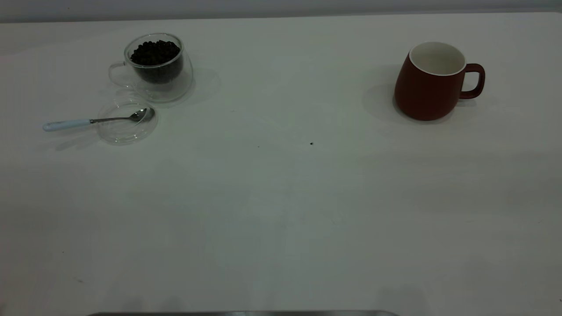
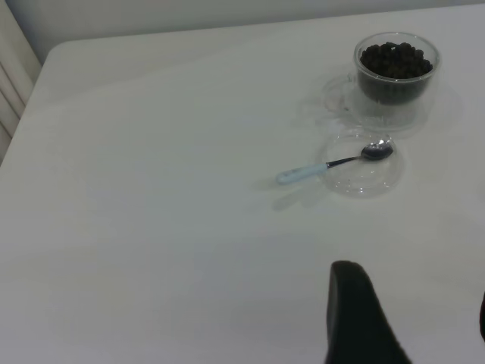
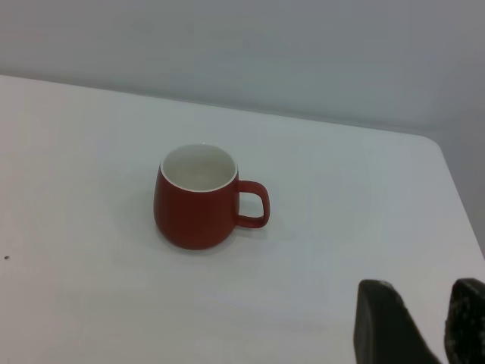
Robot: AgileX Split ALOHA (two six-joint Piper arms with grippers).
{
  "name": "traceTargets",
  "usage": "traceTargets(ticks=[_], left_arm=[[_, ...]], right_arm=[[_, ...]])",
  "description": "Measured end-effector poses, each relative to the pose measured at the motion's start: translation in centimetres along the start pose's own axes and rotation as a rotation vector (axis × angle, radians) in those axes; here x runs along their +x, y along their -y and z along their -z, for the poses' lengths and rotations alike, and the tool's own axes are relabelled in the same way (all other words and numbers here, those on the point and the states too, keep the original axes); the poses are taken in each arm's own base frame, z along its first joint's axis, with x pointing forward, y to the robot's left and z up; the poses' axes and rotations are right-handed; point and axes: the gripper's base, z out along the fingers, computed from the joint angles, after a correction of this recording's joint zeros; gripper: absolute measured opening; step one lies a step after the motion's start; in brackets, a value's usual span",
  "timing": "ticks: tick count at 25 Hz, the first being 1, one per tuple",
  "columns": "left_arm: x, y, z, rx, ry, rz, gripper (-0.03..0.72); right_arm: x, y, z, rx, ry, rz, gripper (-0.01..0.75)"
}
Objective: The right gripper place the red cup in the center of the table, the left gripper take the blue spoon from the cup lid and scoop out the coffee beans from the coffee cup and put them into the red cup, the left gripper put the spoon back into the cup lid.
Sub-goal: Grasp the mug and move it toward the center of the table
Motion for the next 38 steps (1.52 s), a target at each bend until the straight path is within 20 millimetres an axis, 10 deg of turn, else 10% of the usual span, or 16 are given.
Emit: traceTargets(ticks=[38], left_arm=[[0.0,0.0,0.0,0.0,0.0,-0.002,0.448]], right_arm=[[0.01,0.08,0.0,0.009,-0.001,0.033,0.236]])
